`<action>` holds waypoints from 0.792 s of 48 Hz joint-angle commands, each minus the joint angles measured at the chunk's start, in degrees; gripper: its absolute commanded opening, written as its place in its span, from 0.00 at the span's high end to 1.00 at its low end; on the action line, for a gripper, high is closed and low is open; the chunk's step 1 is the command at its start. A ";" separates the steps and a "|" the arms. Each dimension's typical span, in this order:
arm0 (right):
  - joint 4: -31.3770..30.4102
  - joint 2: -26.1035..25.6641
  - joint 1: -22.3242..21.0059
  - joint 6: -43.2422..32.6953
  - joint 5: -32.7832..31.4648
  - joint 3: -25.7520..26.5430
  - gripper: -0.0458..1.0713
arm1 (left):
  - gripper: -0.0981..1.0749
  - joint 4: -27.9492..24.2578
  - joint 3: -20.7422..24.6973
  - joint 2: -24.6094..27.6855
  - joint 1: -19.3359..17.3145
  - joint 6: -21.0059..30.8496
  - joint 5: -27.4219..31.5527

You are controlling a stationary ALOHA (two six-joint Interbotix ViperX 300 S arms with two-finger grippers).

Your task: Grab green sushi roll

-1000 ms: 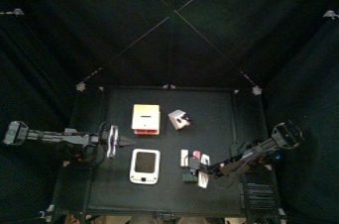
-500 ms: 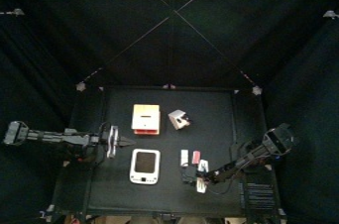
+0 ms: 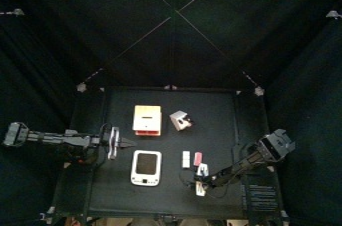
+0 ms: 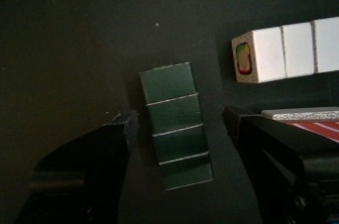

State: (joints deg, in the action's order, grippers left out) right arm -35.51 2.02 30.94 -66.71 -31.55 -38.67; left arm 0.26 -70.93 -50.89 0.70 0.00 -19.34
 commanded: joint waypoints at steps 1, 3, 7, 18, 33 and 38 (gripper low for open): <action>-0.09 -0.35 0.09 -0.09 0.09 1.23 0.09 | 0.93 -0.18 0.70 0.18 -0.09 -0.09 -0.53; 0.00 -0.18 0.09 -0.09 0.09 1.23 0.09 | 0.93 -0.09 0.70 0.26 -0.09 -0.09 -0.53; 0.26 0.09 0.09 -0.09 0.09 1.14 0.12 | 0.93 -0.18 0.53 0.18 -0.09 -0.18 -0.53; 0.79 0.79 0.09 -0.09 0.26 0.97 0.26 | 0.93 -0.18 0.44 0.18 -0.09 -0.18 -0.53; 0.62 -0.35 0.00 0.44 0.18 2.37 0.45 | 0.93 -0.18 0.26 0.26 -0.18 -0.18 -0.53; 0.53 -2.20 -0.35 0.26 -0.35 2.99 0.47 | 0.93 -0.18 0.26 0.18 -0.18 -0.18 -0.53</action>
State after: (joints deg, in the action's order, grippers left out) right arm -34.72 3.34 30.85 -66.36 -31.55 -37.27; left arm 0.18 -71.37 -50.89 0.62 -0.09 -19.34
